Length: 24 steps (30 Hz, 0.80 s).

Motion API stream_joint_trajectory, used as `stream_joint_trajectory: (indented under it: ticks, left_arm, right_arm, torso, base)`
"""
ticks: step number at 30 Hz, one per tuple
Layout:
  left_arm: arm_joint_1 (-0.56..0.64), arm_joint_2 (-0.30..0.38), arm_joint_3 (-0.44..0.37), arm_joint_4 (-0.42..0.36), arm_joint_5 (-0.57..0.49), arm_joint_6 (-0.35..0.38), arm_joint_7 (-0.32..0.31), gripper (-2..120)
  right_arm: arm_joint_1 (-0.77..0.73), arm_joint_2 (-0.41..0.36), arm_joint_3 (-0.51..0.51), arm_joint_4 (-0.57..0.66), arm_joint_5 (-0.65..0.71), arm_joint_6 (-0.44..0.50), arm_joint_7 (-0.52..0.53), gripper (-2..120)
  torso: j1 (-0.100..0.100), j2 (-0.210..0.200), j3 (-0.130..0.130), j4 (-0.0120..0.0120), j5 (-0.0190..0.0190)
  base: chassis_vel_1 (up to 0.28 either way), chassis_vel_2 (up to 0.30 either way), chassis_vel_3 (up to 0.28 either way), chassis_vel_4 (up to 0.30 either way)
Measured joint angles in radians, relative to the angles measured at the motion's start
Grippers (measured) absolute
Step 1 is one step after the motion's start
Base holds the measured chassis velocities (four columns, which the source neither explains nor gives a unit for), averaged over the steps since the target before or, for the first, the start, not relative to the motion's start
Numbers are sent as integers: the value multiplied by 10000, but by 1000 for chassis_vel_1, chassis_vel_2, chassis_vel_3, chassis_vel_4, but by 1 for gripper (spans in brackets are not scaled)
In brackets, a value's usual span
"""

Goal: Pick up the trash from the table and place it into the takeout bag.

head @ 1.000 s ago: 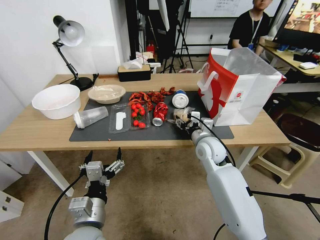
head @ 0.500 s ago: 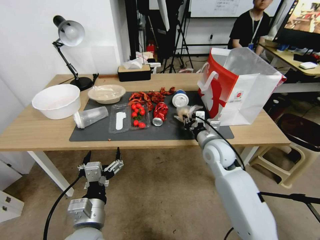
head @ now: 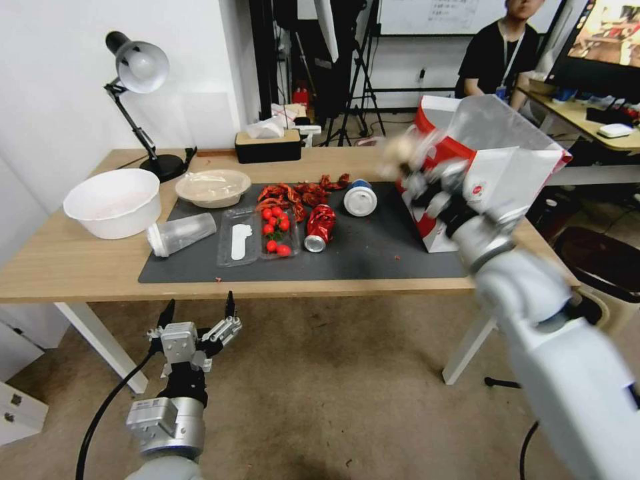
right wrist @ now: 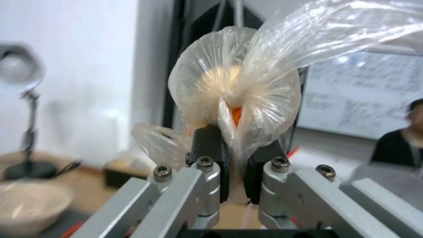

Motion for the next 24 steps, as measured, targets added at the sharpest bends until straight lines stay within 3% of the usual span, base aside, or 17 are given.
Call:
stream_joint_trajectory:
  ticks: [2,5,11,16,18,24]
  left_arm:
    - [44,-33,-35,-55,-3,-28,32,100]
    - [64,-69,-34,-65,7,-57,42,100]
    - [95,-93,-16,-71,28,-93,46,100]
    - [177,-126,-12,-112,45,-142,62,100]
    - [197,-143,-12,-138,43,-129,62,100]
    - [194,-170,4,-167,62,-123,59,100]
  right_arm:
    - [969,-610,247,-100,810,-295,529,4]
    - [1592,-930,325,-465,1172,-516,922,4]
    - [2141,-1184,327,-947,1623,-808,1315,4]
    - [2885,-1364,108,-1858,2549,-1640,2540,4]
    - [3147,-1278,-74,-2140,3470,-2323,3761,11]
    - [3626,-1111,-209,-2592,4666,-2954,5132,30]
  torso:
    - [0,0,0,0,1]
    - [0,-1,1,0,1]
    - [0,-1,1,0,3]
    - [0,0,1,0,0]
    - [0,-1,2,-1,2]
    - [0,0,2,1,0]
  base:
    - [0,0,0,0]
    - [0,0,0,0]
    - [0,0,0,0]
    - [0,0,0,0]
    - [0,0,0,0]
    - [0,0,0,0]
